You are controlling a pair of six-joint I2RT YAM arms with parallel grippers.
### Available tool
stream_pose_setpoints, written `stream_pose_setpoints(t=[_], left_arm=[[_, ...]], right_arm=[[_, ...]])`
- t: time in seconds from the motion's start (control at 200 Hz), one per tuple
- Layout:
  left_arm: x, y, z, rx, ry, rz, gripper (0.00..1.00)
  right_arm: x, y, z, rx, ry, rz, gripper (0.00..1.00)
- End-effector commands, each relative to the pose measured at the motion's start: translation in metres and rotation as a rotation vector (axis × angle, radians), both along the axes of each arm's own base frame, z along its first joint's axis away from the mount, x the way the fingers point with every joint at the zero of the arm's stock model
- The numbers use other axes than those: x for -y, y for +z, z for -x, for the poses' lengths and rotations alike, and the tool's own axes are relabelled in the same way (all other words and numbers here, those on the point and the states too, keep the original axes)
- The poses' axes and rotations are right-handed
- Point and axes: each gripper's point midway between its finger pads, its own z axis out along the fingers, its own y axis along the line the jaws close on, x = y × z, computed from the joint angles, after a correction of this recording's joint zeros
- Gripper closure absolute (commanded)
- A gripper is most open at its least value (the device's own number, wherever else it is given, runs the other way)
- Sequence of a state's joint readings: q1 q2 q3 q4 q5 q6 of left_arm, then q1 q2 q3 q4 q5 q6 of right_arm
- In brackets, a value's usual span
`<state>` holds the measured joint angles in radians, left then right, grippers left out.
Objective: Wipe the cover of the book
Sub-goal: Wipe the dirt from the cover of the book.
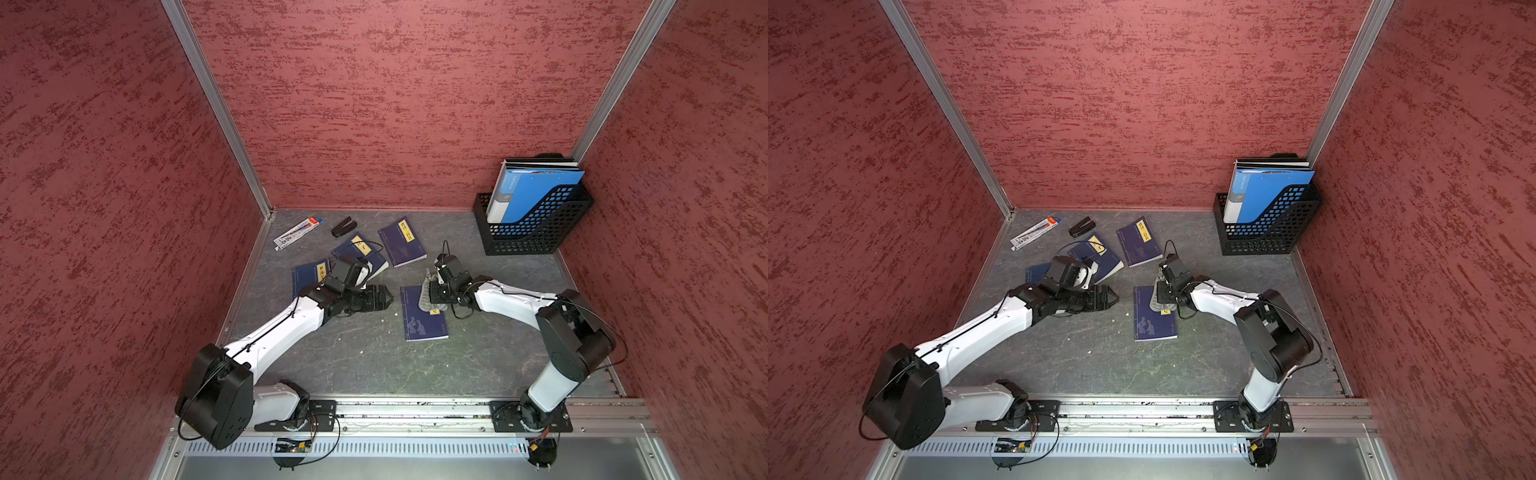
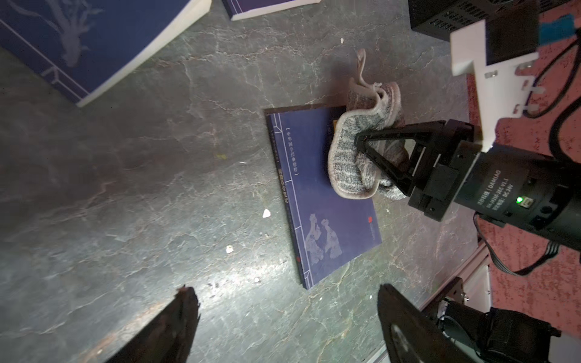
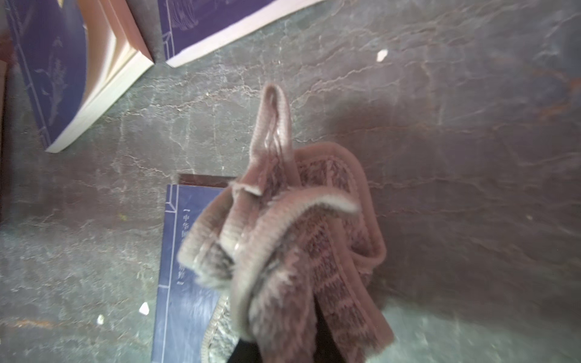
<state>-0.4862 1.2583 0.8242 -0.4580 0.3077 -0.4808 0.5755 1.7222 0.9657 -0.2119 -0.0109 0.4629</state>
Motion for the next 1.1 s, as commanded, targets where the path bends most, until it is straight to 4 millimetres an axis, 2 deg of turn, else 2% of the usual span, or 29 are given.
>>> stream_pose_setpoints(t=[0.0, 0.165, 0.391, 0.476, 0.576, 0.661, 0.726, 0.962, 1.097], left_arm=[[-0.016, -0.001, 0.003, 0.011, 0.033, -0.024, 0.05], [-0.028, 0.001, 0.003, 0.011, 0.054, -0.036, 0.03], [-0.034, -0.002, -0.001, -0.001, 0.067, -0.028, 0.03], [-0.037, 0.000, -0.004, 0.004, 0.074, -0.027, 0.03], [-0.041, 0.000, -0.006, 0.007, 0.078, -0.025, 0.03], [-0.044, 0.001, -0.009, 0.007, 0.080, -0.020, 0.03], [-0.046, 0.001, -0.010, 0.007, 0.081, -0.017, 0.03], [-0.052, 0.004, -0.006, 0.005, 0.093, -0.021, 0.01], [-0.056, 0.010, -0.001, 0.021, 0.105, -0.016, 0.00]], right_arm=[[-0.003, -0.011, -0.001, 0.002, 0.008, -0.001, 0.86], [0.003, -0.031, 0.022, -0.054, 0.010, 0.010, 0.88], [0.003, -0.047, 0.080, -0.149, 0.046, 0.022, 0.88], [0.009, -0.053, 0.103, -0.187, 0.033, 0.027, 0.88], [0.020, -0.055, 0.116, -0.201, 0.001, 0.027, 0.88], [0.023, -0.054, 0.110, -0.179, -0.011, 0.052, 0.88], [0.021, -0.055, 0.097, -0.162, -0.005, 0.073, 0.88], [0.011, -0.058, 0.020, -0.090, 0.010, 0.095, 0.90], [0.005, -0.053, -0.010, -0.070, 0.012, 0.100, 0.90]])
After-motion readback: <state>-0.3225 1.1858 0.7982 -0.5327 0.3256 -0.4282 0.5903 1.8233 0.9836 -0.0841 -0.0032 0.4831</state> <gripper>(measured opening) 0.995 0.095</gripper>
